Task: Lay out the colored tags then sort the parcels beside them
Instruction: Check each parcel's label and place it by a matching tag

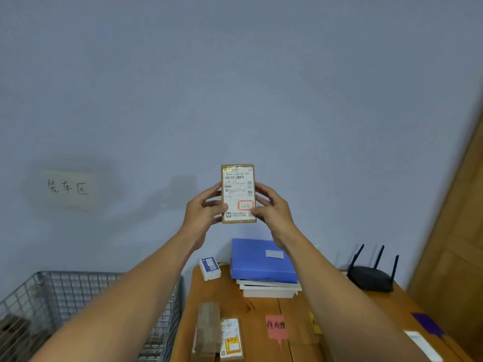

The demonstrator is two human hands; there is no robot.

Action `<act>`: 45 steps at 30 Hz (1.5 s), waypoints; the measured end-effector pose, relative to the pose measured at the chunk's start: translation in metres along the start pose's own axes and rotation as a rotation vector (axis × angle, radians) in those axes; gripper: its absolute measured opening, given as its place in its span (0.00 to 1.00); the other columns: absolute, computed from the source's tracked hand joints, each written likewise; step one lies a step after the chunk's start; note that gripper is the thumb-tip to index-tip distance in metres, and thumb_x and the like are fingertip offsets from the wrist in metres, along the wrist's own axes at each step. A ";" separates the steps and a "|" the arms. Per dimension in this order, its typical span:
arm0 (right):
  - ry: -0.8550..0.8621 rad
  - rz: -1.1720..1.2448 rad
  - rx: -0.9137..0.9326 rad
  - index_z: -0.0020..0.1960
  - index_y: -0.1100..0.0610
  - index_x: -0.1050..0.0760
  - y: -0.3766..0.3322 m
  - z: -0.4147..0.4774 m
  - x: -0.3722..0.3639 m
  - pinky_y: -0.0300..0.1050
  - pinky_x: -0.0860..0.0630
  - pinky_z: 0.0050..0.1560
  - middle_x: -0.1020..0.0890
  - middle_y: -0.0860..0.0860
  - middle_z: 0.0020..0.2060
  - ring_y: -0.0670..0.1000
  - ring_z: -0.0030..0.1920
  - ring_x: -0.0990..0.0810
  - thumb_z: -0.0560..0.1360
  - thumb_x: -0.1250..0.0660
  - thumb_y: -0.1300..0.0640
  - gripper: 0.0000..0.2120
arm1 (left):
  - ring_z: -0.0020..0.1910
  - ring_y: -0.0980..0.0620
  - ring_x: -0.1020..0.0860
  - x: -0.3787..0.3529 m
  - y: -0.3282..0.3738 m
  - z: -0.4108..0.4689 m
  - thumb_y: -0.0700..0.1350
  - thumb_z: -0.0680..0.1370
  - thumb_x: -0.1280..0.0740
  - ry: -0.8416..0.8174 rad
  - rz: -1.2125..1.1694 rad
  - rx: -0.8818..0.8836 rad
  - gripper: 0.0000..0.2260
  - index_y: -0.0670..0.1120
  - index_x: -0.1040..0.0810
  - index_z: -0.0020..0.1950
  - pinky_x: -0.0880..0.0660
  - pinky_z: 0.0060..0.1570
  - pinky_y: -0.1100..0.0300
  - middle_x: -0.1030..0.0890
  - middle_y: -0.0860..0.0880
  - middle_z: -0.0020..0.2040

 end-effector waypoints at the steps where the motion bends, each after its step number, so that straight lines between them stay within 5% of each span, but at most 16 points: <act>1: 0.004 -0.016 -0.001 0.64 0.46 0.22 0.002 0.000 0.005 0.57 0.16 0.52 0.17 0.45 0.61 0.49 0.65 0.21 0.71 0.36 0.76 0.32 | 0.57 0.44 0.18 -0.005 -0.003 0.001 0.29 0.76 0.30 -0.002 -0.010 0.006 0.28 0.52 0.22 0.71 0.15 0.48 0.43 0.17 0.49 0.61; 6: 0.124 -0.107 -0.025 0.60 0.45 0.24 0.013 -0.012 0.054 0.52 0.15 0.52 0.20 0.45 0.62 0.50 0.65 0.22 0.70 0.35 0.77 0.31 | 0.58 0.44 0.18 -0.050 -0.025 0.003 0.28 0.76 0.31 -0.048 -0.005 0.044 0.28 0.51 0.22 0.71 0.16 0.50 0.41 0.17 0.49 0.61; 10: 0.192 -0.178 -0.032 0.66 0.47 0.24 0.016 -0.033 0.111 0.54 0.15 0.52 0.18 0.45 0.60 0.51 0.56 0.15 0.72 0.35 0.73 0.30 | 0.53 0.50 0.16 -0.107 -0.046 -0.013 0.30 0.76 0.30 -0.086 -0.040 0.072 0.25 0.51 0.21 0.70 0.15 0.45 0.52 0.16 0.52 0.59; 13: 0.229 -0.231 -0.034 0.70 0.49 0.26 0.012 -0.055 0.165 0.52 0.15 0.53 0.18 0.45 0.62 0.50 0.55 0.15 0.74 0.34 0.72 0.29 | 0.57 0.47 0.17 -0.157 -0.061 -0.030 0.36 0.79 0.30 -0.071 -0.062 0.096 0.17 0.48 0.19 0.66 0.15 0.48 0.48 0.16 0.50 0.59; 18: 0.371 -0.300 -0.084 0.64 0.55 0.27 0.008 -0.105 0.296 0.46 0.17 0.51 0.20 0.50 0.61 0.52 0.59 0.18 0.75 0.34 0.72 0.21 | 0.57 0.47 0.17 -0.282 -0.085 -0.074 0.37 0.79 0.32 -0.104 -0.125 0.160 0.11 0.44 0.16 0.59 0.16 0.48 0.48 0.14 0.48 0.54; 23: 0.444 -0.404 -0.125 0.58 0.56 0.25 -0.001 -0.166 0.446 0.31 0.20 0.40 0.19 0.50 0.55 0.49 0.53 0.18 0.75 0.34 0.71 0.15 | 0.57 0.45 0.17 -0.431 -0.123 -0.134 0.33 0.76 0.33 -0.144 -0.163 0.224 0.12 0.43 0.17 0.58 0.17 0.44 0.50 0.14 0.47 0.55; 28: 0.487 -0.460 -0.211 0.56 0.51 0.23 0.016 -0.191 0.561 0.51 0.17 0.55 0.17 0.47 0.54 0.50 0.56 0.17 0.75 0.32 0.69 0.16 | 0.54 0.50 0.17 -0.535 -0.161 -0.178 0.31 0.76 0.33 -0.155 -0.159 0.294 0.15 0.44 0.18 0.60 0.17 0.38 0.57 0.15 0.48 0.56; 34: 0.434 -0.400 -0.308 0.69 0.52 0.28 0.068 -0.197 0.641 0.49 0.17 0.55 0.19 0.50 0.61 0.51 0.59 0.18 0.75 0.32 0.71 0.26 | 0.50 0.49 0.17 -0.601 -0.210 -0.182 0.31 0.78 0.34 -0.142 -0.020 0.351 0.12 0.44 0.18 0.58 0.20 0.35 0.59 0.16 0.46 0.53; 45: 0.222 -0.605 -0.434 0.66 0.52 0.25 0.165 -0.191 0.736 0.49 0.18 0.57 0.17 0.48 0.60 0.47 0.56 0.17 0.74 0.29 0.66 0.23 | 0.47 0.50 0.16 -0.675 -0.313 -0.198 0.31 0.79 0.35 -0.115 0.093 0.512 0.14 0.48 0.18 0.56 0.20 0.33 0.57 0.15 0.48 0.49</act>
Point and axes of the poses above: each hand's wrist, its own z-axis towards the middle knuckle, its own x-axis out of the back of the hand, y = z × x, the point moved 10 cm from there along z, towards the middle knuckle
